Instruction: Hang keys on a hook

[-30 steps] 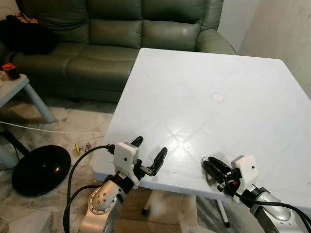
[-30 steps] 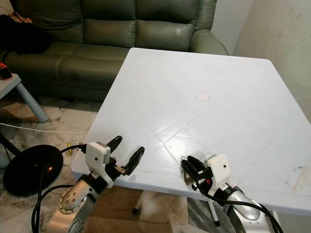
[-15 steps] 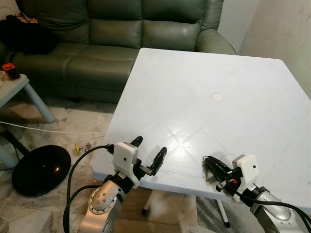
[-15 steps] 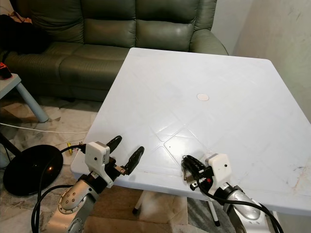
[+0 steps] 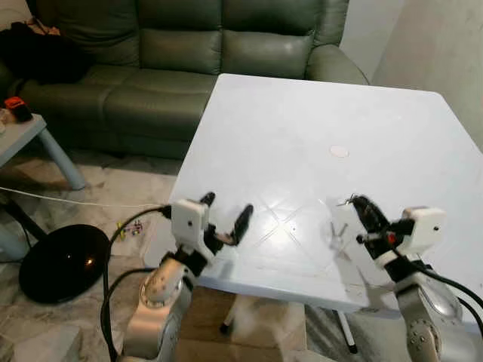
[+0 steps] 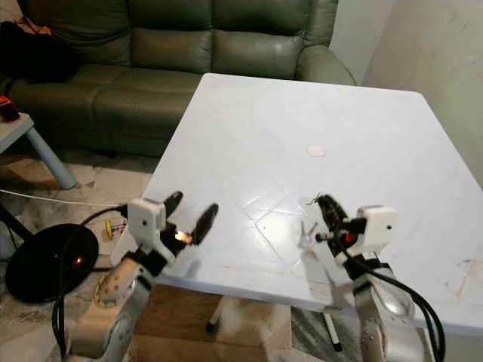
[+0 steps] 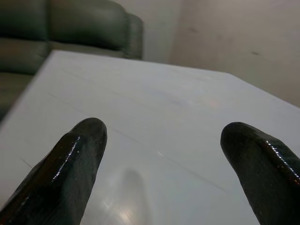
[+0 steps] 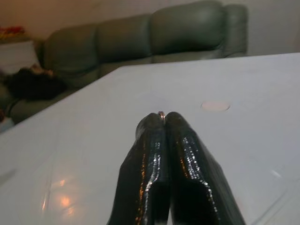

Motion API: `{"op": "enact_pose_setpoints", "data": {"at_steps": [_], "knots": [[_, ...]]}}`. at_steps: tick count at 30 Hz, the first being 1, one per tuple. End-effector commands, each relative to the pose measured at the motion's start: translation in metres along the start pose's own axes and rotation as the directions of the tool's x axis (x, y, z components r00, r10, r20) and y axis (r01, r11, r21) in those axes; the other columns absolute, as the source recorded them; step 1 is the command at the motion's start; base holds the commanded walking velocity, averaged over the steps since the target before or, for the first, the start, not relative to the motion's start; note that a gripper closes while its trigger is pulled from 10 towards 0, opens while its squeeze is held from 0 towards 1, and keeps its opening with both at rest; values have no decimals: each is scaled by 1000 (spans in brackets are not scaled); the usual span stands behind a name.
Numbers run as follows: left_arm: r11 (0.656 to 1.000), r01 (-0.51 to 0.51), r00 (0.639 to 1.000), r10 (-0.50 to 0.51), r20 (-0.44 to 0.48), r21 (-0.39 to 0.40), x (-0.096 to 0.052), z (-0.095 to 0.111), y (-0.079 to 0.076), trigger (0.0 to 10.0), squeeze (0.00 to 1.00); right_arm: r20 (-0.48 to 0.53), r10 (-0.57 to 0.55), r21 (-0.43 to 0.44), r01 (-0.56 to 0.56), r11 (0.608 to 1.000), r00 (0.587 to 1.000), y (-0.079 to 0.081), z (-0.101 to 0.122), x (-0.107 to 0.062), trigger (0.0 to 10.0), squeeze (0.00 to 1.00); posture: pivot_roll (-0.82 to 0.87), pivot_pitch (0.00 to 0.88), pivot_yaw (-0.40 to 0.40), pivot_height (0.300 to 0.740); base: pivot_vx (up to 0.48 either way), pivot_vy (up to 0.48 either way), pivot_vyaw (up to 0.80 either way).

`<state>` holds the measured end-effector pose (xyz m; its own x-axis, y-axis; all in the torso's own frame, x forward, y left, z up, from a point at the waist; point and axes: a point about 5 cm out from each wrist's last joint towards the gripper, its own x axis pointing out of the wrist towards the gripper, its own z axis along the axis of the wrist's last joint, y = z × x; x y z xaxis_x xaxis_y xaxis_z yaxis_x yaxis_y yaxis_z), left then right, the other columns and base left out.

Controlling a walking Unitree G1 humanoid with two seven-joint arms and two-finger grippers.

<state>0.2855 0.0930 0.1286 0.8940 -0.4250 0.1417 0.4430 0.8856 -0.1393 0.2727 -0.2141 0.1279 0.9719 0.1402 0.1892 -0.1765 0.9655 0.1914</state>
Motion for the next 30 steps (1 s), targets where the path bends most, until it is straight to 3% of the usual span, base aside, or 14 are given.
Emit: {"op": "enact_pose_setpoints", "data": {"at_steps": [1,2,4,5,6,7,13,15,17,30], "knots": [[999,-47,999,47,13,26,7,5,9,10000,0,65,-64,-23,65,998,996,-3,13,6,0,0,113,51,-22,740,0,0,0],[998,-55,998,55,15,33,11,7,11,10000,0,74,-88,-22,90,996,993,-4,14,8,588,0,113,51,-22,740,0,0,0],[997,-67,998,66,19,37,16,9,15,10000,0,92,-122,-18,124,992,988,-4,17,11,784,0,112,49,-22,740,0,0,0],[995,-81,997,80,19,54,19,12,19,10000,0,87,-138,-27,141,990,987,-4,18,14,4353,0,111,44,-20,740,0,0,0],[993,-102,995,101,23,63,23,15,25,10000,0,72,-154,-37,156,987,985,-3,18,17,10000,0,109,41,-18,740,0,0,0],[990,-135,991,134,18,50,28,19,34,10000,0,46,-200,-55,202,978,979,-3,17,21,10000,0,107,33,-16,740,0,0,0],[987,-154,988,154,16,37,24,24,48,10000,0,12,-247,-72,247,966,969,1,15,17,10000,0,107,17,-13,740,0,0,0],[988,-151,988,151,18,23,22,26,50,10000,0,61,-222,-104,228,968,973,5,19,15,10000,0,108,16,-12,740,0,0,0],[988,-153,988,152,32,17,16,28,53,10000,0,82,-112,-132,123,984,990,18,22,10,10000,0,105,20,-5,740,0,0,0],[984,-172,983,174,65,-34,12,37,60,10000,0,42,-109,-195,115,974,993,31,16,11,10000,0,110,38,-1,740,0,0,0]]}}
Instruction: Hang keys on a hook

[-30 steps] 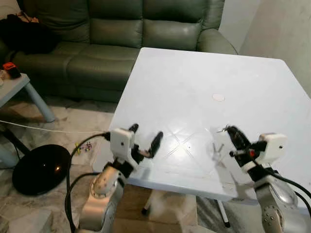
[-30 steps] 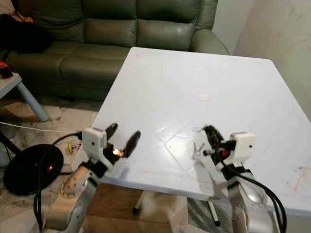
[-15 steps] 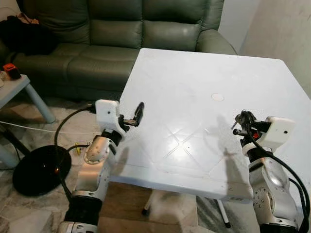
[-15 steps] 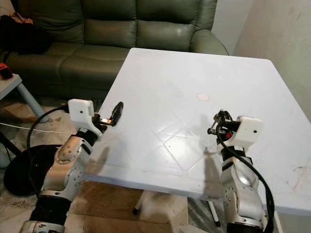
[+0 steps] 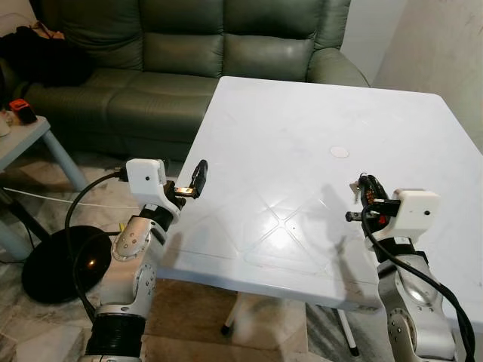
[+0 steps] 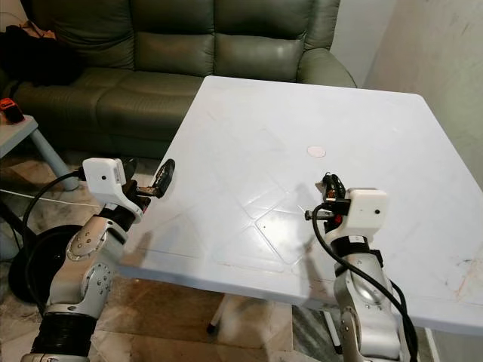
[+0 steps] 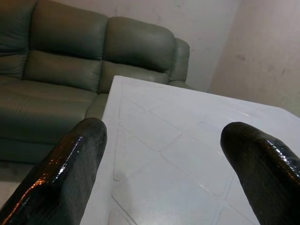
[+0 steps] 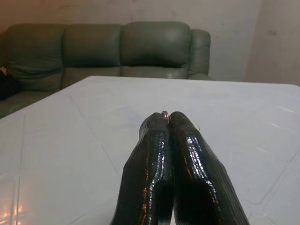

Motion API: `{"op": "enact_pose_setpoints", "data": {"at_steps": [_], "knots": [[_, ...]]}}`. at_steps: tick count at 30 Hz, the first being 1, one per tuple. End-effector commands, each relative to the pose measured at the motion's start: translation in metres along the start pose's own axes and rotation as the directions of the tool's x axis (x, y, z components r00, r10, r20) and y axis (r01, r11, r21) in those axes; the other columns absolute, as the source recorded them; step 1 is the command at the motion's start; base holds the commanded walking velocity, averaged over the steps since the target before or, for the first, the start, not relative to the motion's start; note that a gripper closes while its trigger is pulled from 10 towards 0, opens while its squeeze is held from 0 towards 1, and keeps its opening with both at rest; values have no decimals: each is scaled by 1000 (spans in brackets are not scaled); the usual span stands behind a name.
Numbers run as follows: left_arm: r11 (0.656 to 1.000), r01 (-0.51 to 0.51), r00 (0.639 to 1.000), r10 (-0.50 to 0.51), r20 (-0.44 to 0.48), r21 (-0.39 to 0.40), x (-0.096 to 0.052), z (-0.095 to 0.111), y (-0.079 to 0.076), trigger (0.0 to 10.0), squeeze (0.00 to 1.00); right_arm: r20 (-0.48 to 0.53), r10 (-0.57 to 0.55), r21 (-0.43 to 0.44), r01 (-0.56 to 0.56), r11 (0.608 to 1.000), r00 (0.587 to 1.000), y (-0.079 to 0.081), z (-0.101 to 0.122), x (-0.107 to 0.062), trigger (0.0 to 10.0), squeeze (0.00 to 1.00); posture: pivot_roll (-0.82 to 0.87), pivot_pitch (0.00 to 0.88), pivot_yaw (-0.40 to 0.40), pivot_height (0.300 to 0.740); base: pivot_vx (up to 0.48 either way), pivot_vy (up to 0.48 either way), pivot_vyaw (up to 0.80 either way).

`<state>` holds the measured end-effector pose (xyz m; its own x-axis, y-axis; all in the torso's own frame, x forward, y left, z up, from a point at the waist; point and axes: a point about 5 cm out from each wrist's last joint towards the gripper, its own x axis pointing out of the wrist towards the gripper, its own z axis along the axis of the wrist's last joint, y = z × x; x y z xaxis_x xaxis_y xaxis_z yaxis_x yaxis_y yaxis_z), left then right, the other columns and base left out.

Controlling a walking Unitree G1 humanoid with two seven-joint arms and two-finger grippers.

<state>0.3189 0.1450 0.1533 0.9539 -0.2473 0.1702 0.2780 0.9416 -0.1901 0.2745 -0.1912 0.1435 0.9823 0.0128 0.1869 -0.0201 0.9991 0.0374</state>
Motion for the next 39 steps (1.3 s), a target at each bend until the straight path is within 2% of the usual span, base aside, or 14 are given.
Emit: {"op": "enact_pose_setpoints", "data": {"at_steps": [1,12,17,22,25,26,28,33,39], "knots": [[1000,4,1000,-4,7,-5,3,6,4,10000,0,16,12,-18,-11,1000,1000,5,8,3,10000,0,109,39,0,740,0,0,0],[1000,-6,1000,6,8,20,7,7,7,10000,0,-6,3,-44,-3,999,1000,4,5,5,10000,0,108,39,0,740,0,0,-686],[999,-5,1000,5,4,44,9,6,3,10000,0,-16,29,-51,-29,998,999,13,4,6,10000,0,107,45,-1,740,0,0,-781],[999,-11,1000,11,-5,46,8,5,4,10000,0,-22,32,-52,-33,998,999,14,3,6,10000,0,108,47,-2,740,0,-96,-781],[999,-13,1000,13,7,29,9,6,5,10000,0,-27,30,-55,-31,998,999,15,3,6,10000,0,108,48,-2,740,0,-472,-781],[999,-42,999,42,14,-23,9,7,7,10000,0,-31,29,-55,-31,998,999,15,3,5,10000,0,106,49,-1,740,0,0,-781],[998,-44,999,44,5,-40,10,6,7,10000,0,-32,28,-55,-30,998,999,15,2,4,10000,0,106,49,0,740,0,0,-781],[995,-93,995,92,-33,-22,11,2,10,10000,0,-38,27,-57,-29,998,999,15,1,3,10000,0,104,46,-1,740,0,0,-785],[995,-99,994,99,-37,-16,11,0,9,10000,0,-46,34,-60,-36,998,998,17,1,3,10000,0,103,38,-8,740,0,0,-781]]}}
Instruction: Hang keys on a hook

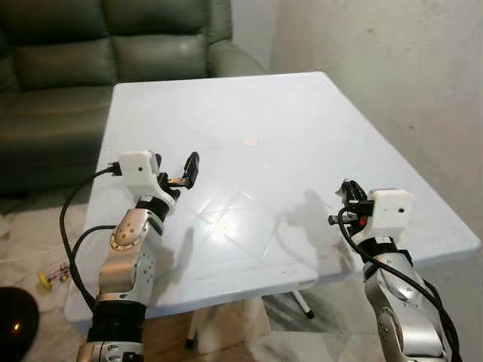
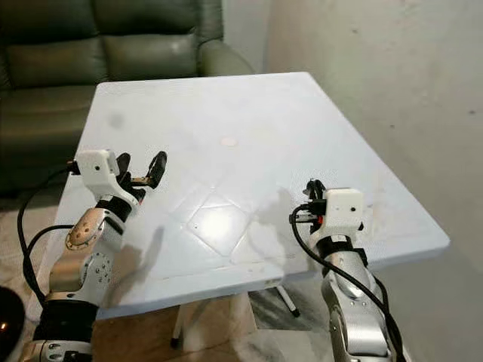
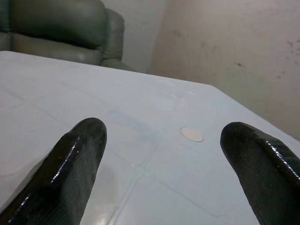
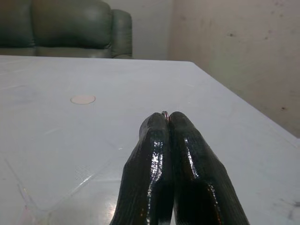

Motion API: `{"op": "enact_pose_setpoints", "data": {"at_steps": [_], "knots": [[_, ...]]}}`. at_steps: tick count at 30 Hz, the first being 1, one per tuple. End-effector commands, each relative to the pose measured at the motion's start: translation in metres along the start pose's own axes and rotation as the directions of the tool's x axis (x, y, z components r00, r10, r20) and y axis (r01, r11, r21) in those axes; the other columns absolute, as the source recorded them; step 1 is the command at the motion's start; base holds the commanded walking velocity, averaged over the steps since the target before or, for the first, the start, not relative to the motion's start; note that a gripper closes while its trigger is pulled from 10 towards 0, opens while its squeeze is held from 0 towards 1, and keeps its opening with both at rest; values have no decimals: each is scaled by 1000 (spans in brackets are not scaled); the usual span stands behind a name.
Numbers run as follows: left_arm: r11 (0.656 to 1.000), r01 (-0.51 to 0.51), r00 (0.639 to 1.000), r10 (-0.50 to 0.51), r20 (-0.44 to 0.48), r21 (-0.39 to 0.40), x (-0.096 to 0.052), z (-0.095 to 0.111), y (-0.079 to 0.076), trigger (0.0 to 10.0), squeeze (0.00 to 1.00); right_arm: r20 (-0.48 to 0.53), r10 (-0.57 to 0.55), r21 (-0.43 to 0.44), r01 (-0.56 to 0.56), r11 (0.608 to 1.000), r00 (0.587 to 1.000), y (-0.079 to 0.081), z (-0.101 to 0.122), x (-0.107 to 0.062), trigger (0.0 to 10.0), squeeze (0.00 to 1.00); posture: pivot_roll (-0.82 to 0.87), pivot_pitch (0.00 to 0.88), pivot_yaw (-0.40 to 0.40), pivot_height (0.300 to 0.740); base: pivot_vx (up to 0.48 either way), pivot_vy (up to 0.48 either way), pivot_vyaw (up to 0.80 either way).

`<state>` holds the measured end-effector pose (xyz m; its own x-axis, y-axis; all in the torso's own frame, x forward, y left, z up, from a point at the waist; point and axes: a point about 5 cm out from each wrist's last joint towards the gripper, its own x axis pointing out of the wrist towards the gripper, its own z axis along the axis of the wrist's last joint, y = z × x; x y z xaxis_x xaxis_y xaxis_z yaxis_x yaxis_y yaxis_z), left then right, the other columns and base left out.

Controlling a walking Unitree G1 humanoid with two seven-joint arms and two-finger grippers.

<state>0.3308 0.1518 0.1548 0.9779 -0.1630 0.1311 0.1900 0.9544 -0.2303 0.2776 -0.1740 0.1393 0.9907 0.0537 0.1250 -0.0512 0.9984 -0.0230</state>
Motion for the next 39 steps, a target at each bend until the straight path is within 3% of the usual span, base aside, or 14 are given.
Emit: {"op": "enact_pose_setpoints", "data": {"at_steps": [1,11,15,39], "knots": [[1000,-7,1000,7,-17,9,1,-2,-1,10000,0,18,-4,-8,4,1000,1000,0,6,0,10000,0,103,38,-8,740,0,0,-781],[1000,6,1000,-6,-24,-4,2,-4,-3,10000,0,18,9,-16,-8,1000,1000,0,7,1,10000,0,102,21,-14,740,0,0,-783],[1000,9,1000,-9,-19,2,2,-4,-4,10000,0,17,18,-18,-17,1000,1000,1,7,1,10000,0,101,13,-16,740,0,476,-781],[1000,2,998,0,-58,18,4,-11,-9,10000,0,3,32,-25,-32,999,999,2,4,-1,10000,0,96,0,-22,740,0,0,-782]]}}
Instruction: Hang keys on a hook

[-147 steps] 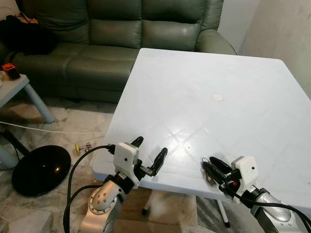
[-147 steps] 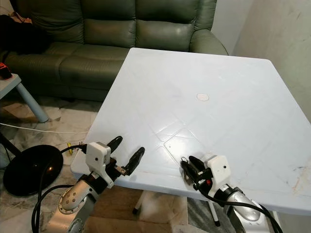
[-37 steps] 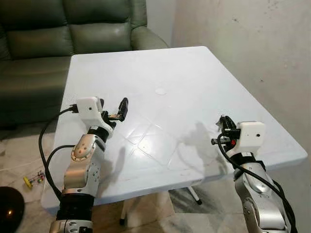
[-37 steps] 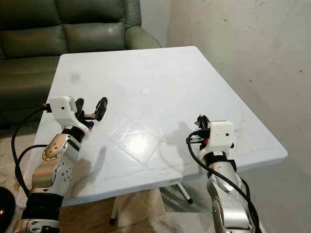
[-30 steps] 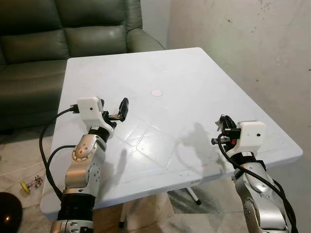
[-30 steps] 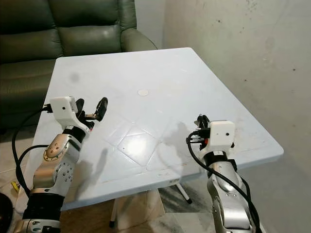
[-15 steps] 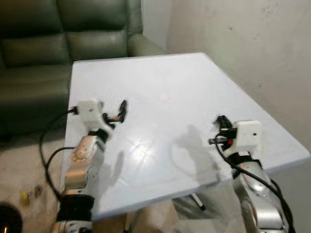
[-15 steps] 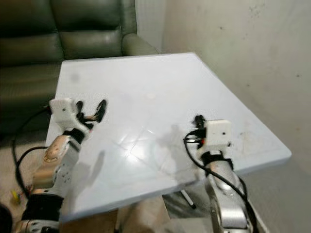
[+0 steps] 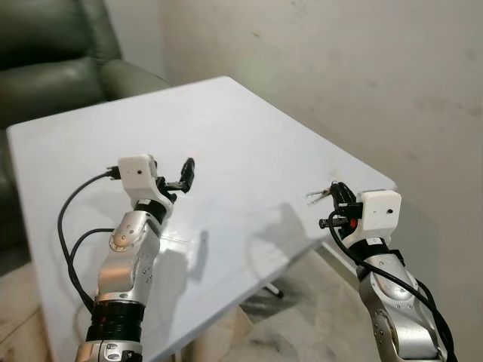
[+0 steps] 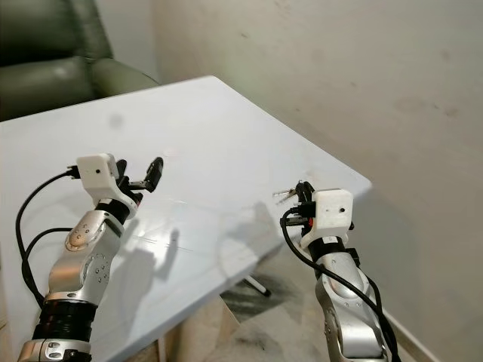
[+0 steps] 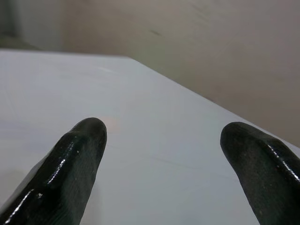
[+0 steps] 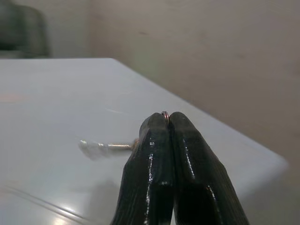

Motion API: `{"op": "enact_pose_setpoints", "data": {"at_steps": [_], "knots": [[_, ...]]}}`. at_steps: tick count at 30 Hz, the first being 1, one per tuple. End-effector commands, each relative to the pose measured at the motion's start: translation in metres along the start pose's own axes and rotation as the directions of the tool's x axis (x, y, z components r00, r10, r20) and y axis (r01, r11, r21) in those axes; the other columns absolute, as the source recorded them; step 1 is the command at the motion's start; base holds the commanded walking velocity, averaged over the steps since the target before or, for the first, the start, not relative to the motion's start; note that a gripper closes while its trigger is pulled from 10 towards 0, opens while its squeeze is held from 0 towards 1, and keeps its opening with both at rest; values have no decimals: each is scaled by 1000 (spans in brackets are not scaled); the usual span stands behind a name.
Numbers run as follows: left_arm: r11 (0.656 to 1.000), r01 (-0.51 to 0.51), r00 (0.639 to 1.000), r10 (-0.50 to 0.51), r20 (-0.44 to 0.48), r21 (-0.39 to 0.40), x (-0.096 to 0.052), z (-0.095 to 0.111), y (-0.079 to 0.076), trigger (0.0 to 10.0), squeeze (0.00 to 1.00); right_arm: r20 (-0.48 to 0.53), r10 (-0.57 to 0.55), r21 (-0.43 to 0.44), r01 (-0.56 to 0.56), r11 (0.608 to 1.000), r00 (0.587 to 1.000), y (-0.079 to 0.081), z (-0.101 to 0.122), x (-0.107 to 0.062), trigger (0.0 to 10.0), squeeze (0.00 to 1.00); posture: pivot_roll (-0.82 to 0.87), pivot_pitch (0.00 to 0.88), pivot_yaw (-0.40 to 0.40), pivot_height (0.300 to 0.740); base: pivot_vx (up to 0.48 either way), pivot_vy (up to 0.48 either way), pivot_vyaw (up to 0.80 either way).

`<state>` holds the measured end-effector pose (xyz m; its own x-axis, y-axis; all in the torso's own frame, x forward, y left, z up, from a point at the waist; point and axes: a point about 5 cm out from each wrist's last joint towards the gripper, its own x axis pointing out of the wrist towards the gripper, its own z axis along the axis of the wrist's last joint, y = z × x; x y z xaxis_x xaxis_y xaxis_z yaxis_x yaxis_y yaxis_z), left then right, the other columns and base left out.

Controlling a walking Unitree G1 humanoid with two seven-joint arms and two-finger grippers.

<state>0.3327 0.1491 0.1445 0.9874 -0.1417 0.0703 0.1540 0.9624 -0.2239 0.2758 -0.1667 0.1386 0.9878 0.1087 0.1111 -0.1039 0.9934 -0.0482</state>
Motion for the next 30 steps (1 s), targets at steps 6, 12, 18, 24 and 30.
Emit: {"op": "enact_pose_setpoints", "data": {"at_steps": [6,12,18,24,30], "knots": [[999,39,999,-39,10,27,4,2,-12,10000,0,16,-27,-6,27,1000,999,-5,4,1,10000,0,96,0,-20,740,0,0,-782],[998,41,999,-41,9,36,4,1,-13,10000,0,15,-26,-5,26,1000,1000,-4,4,1,10000,0,98,0,-20,740,0,0,-781],[998,37,999,-37,-3,54,4,-2,-15,10000,0,20,-26,-4,27,1000,999,-4,4,1,10000,0,100,0,-19,740,0,0,-781],[998,33,999,-33,-11,57,4,-4,-15,10000,0,18,-27,-5,27,1000,999,-4,5,1,10000,0,99,0,-22,740,0,0,-781],[998,33,999,-32,-10,56,5,-4,-17,10000,0,21,-33,-6,34,999,999,-4,5,1,10000,0,94,0,-26,740,0,0,-781]]}}
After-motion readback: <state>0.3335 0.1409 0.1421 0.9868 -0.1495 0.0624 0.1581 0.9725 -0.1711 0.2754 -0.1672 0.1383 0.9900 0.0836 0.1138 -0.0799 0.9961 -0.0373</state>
